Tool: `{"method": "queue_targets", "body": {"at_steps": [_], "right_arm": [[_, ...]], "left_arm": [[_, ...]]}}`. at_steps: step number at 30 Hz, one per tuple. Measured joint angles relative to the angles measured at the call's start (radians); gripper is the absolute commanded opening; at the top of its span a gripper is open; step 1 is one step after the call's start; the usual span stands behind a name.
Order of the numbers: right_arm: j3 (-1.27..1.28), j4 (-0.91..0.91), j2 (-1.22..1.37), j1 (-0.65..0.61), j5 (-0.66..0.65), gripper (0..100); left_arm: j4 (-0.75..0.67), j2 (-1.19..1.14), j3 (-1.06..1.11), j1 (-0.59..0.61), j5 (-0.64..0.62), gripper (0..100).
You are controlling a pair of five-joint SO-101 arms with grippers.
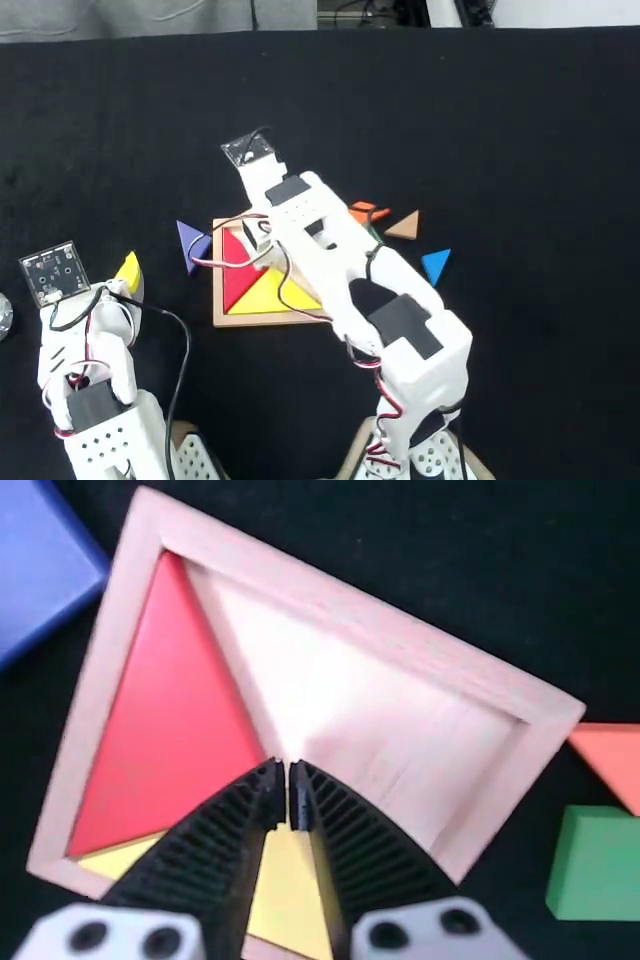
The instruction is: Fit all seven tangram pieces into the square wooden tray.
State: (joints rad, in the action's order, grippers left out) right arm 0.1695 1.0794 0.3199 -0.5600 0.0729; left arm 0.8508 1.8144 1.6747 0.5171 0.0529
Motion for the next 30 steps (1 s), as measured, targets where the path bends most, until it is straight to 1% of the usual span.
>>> {"method": "queue_targets", "body": {"at_steps": [5, 12, 18, 21, 27, 30], "right_arm": [[0.014, 0.000, 0.000, 0.028, 0.000, 1.1], [0.043, -0.002, 0.000, -0.012, 0.000, 1.1], [0.043, -0.002, -0.002, -0.003, 0.000, 1.1], [0.043, 0.000, -0.046, 0.055, 0.000, 1.1], [0.057, 0.077, -0.269, 0.245, 0.000, 1.1], [0.117, 0.058, -0.371, 0.344, 0.000, 1.2]], "left_arm": [[0.000, 0.000, 0.000, 0.000, 0.000, 29], [0.000, 0.000, 0.000, 0.000, 0.000, 29], [0.000, 0.000, 0.000, 0.000, 0.000, 29], [0.000, 0.000, 0.000, 0.000, 0.000, 29], [0.000, 0.000, 0.000, 0.000, 0.000, 29], [0.000, 0.000, 0.000, 0.000, 0.000, 29]]}}
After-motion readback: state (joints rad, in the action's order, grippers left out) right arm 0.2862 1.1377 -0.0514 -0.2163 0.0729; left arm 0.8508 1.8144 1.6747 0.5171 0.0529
